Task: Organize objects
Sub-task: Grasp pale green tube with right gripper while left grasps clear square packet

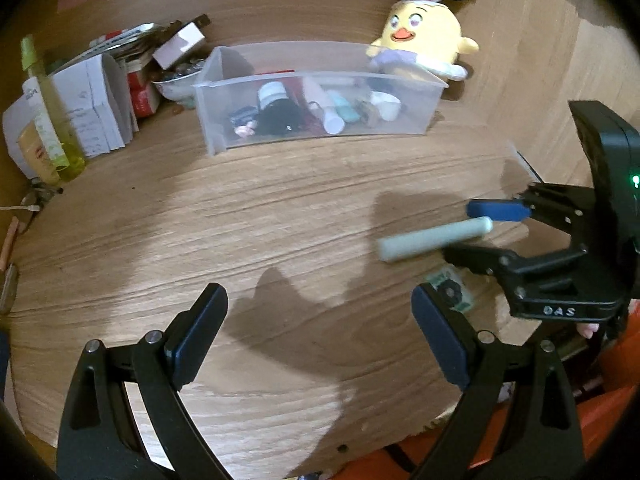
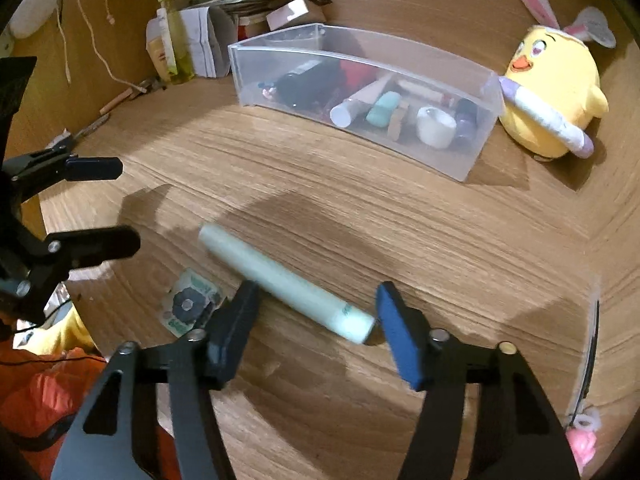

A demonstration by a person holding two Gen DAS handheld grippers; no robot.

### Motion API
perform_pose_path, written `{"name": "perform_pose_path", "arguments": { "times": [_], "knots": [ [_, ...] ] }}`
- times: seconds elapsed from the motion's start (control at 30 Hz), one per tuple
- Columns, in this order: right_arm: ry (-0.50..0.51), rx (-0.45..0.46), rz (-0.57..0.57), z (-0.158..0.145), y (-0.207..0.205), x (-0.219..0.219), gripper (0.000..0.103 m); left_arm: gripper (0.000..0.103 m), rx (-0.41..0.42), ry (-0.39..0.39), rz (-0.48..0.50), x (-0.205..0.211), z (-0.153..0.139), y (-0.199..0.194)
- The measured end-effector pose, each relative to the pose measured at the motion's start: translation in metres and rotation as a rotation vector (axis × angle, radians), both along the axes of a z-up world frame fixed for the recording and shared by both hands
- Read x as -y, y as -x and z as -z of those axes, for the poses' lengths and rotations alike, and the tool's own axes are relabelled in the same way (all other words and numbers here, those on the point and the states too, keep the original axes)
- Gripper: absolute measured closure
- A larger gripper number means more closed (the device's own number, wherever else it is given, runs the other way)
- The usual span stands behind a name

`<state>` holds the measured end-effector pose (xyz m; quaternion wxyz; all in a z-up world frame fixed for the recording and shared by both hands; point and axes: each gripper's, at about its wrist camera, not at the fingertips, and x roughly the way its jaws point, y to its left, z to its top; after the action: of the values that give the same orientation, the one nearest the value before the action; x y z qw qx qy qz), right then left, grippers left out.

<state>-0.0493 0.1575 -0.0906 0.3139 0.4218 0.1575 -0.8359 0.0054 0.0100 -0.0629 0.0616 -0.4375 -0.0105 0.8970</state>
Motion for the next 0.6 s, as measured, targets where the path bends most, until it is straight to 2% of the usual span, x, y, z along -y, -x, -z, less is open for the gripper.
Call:
{"name": "perform_pose_path", "arguments": {
  "times": [0.07, 0.27, 0.6],
  "knots": [
    [0.004, 0.0, -0.005, -0.001, 0.001, 0.001, 0.065, 0.009, 0.006, -0.015, 0.018, -0.003, 0.001, 0.0],
    [0.024, 0.009, 0.035, -0.002, 0.006, -0.006, 0.087, 0.009, 0.028, -0.043, 0.064, -0.014, 0.005, 0.001],
    [0.037, 0.028, 0.108, -0.004, -0.002, -0.033, 0.089, 0.009, 0.045, -0.011, 0.18, -0.047, 0.016, 0.005]
  ]
}}
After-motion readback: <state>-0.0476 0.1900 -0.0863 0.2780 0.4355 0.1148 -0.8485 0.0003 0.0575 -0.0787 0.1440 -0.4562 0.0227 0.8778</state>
